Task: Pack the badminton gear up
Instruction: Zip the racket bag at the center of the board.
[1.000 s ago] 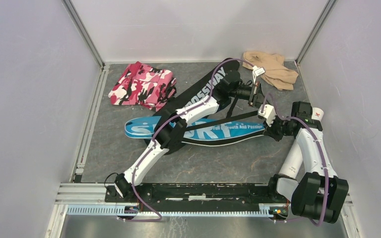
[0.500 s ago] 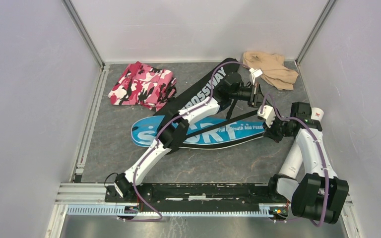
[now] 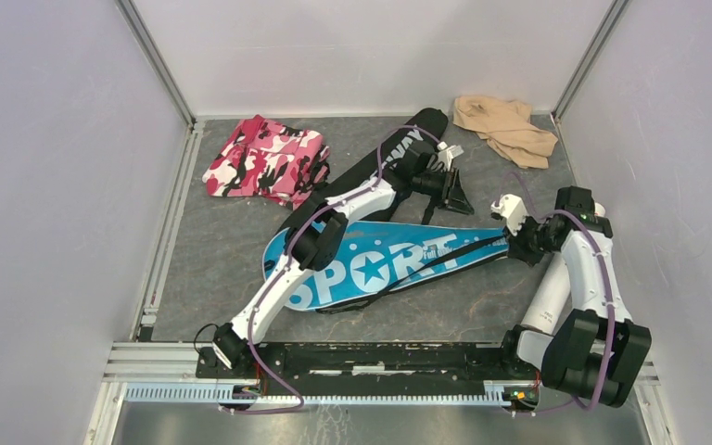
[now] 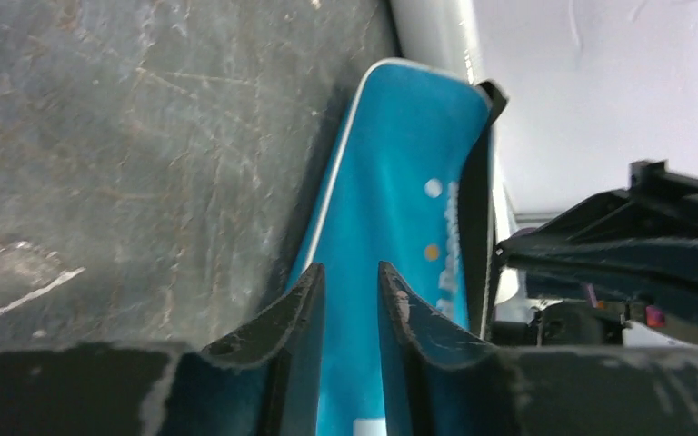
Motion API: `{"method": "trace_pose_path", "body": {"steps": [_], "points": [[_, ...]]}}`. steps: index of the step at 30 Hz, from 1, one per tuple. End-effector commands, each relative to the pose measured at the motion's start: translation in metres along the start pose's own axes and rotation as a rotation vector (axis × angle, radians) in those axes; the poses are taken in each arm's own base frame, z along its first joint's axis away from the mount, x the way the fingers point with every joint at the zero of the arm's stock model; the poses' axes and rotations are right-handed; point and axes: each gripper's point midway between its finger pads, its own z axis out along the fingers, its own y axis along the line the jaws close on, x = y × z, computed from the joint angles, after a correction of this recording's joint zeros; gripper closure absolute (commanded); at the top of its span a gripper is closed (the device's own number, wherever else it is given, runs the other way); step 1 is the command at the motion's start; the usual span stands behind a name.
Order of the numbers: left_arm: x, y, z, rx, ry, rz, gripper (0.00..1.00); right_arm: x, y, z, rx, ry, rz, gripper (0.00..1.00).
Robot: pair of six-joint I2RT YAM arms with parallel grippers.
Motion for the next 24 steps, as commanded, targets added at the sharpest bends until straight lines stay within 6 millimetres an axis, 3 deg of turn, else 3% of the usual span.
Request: {"method": "trace_pose_path", "body": {"steps": [1, 10, 16, 20, 24], "points": [[-0.008, -0.030, -0.021, 0.010, 0.032, 0.157, 0.63, -0.008, -0.011, -0.013, 0.023, 0.002, -0.039, 1.00], [-0.004, -0.060, -0.075, -0.036, 0.068, 0.420, 0.33, -0.011, -0.004, -0.010, -0.025, -0.043, 0.005, 1.00], [0.004, -0.094, -0.112, -0.095, 0.070, 0.653, 0.23, -0.020, -0.005, -0.010, -0.056, -0.074, 0.061, 1.00], [0.033, -0.106, -0.114, -0.108, 0.113, 0.765, 0.21, -0.029, -0.007, -0.012, -0.077, -0.103, 0.112, 1.00], [0.064, -0.111, -0.099, -0.160, 0.141, 0.864, 0.21, -0.037, -0.010, -0.015, -0.092, -0.114, 0.153, 1.00]]}}
